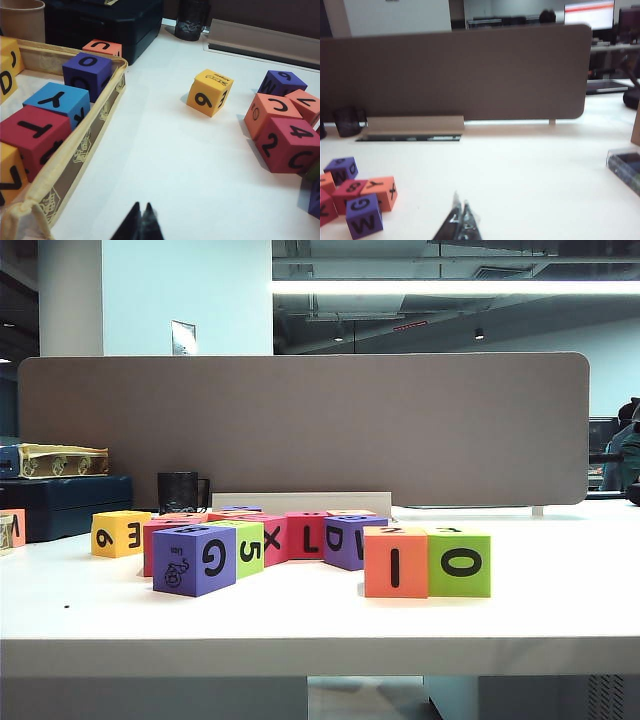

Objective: Select the appropriate blocks from the scattered letter blocks on the table and arrange them in a row to spell out "23".

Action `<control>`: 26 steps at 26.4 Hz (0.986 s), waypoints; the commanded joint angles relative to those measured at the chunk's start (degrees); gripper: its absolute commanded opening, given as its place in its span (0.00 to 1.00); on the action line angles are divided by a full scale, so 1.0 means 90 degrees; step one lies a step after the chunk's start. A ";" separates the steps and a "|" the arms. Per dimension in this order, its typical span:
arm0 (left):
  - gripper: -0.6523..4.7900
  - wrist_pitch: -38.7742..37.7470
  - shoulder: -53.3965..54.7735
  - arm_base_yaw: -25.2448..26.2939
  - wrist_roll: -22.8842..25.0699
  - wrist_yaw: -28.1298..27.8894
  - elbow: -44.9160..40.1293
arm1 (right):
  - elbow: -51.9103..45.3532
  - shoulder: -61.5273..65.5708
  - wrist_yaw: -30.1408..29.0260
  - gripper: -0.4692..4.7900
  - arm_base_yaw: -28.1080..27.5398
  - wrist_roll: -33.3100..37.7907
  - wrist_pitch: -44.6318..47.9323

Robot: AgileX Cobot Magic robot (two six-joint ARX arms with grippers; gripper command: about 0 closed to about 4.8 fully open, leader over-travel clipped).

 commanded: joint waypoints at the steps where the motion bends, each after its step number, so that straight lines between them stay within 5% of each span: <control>1: 0.11 -0.0044 0.0000 -0.0005 -0.0019 0.0027 0.0007 | -0.0185 -0.0070 0.0015 0.09 0.0109 0.0073 0.0197; 26: 0.11 -0.0044 0.0000 -0.0005 -0.0019 0.0027 0.0007 | -0.1644 -0.0073 0.0410 0.09 0.0444 0.0396 0.0296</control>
